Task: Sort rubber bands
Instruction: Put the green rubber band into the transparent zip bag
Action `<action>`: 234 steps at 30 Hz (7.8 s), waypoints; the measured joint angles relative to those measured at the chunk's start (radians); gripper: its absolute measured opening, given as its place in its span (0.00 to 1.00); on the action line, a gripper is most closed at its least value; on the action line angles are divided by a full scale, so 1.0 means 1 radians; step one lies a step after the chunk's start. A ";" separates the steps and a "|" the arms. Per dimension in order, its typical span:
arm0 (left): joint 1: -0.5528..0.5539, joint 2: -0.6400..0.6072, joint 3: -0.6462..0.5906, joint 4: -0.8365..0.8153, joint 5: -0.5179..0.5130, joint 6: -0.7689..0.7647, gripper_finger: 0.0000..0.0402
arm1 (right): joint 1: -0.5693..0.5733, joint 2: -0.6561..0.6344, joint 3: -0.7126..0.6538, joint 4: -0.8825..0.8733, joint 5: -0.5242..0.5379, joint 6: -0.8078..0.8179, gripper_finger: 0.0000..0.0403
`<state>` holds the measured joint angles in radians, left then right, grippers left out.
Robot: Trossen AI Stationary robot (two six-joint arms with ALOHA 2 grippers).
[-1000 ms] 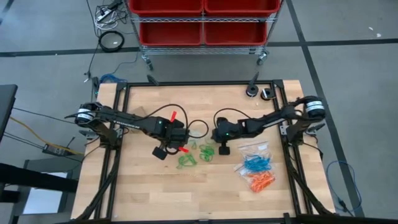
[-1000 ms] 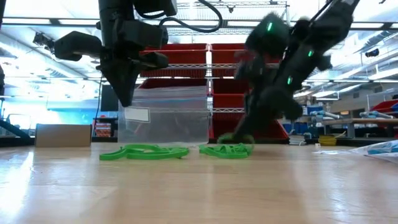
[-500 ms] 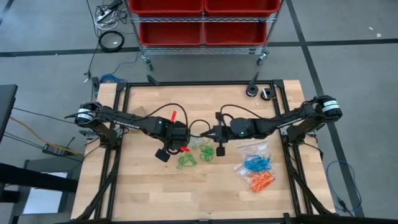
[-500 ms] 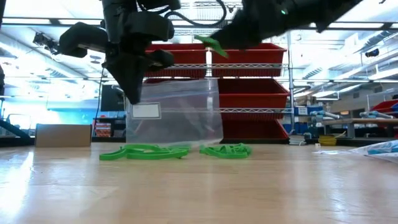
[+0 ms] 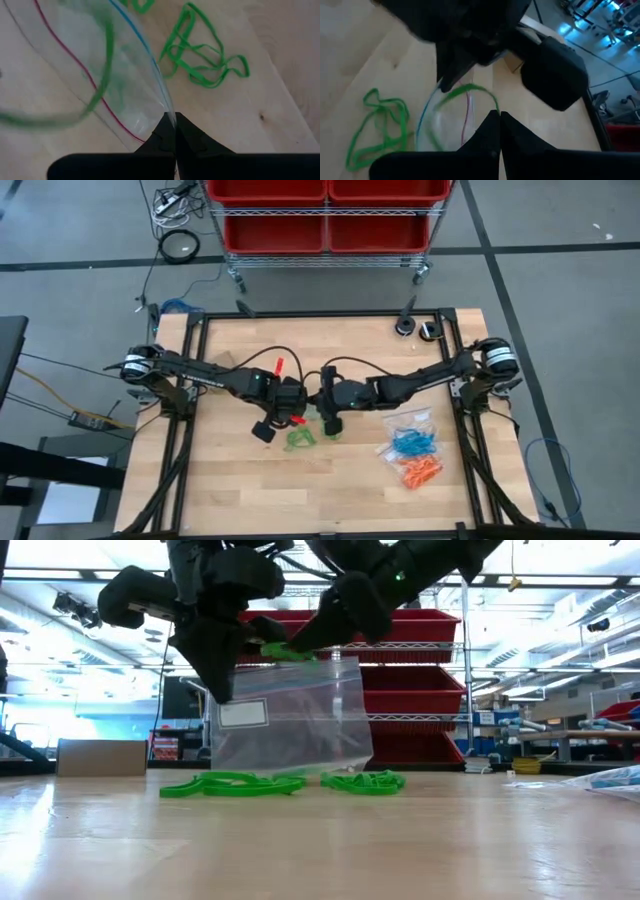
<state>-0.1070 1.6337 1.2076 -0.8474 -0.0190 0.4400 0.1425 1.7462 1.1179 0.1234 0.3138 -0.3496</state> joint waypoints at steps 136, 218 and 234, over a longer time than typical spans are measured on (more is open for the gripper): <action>0.078 -0.131 -0.219 0.228 -0.057 -0.190 0.00 | -0.083 0.136 -0.250 0.128 -0.282 0.332 0.02; 0.065 -0.130 -0.219 0.300 -0.002 -0.204 0.00 | 0.023 -0.210 -0.396 -0.093 -0.322 0.372 0.19; 0.062 -0.130 -0.219 0.332 0.019 -0.205 0.00 | -0.032 0.034 -0.456 0.185 -0.307 0.356 0.30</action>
<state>-0.0446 1.5036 0.9890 -0.5153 0.0000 0.2351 0.1101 1.7803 0.6621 0.3085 0.0066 0.0062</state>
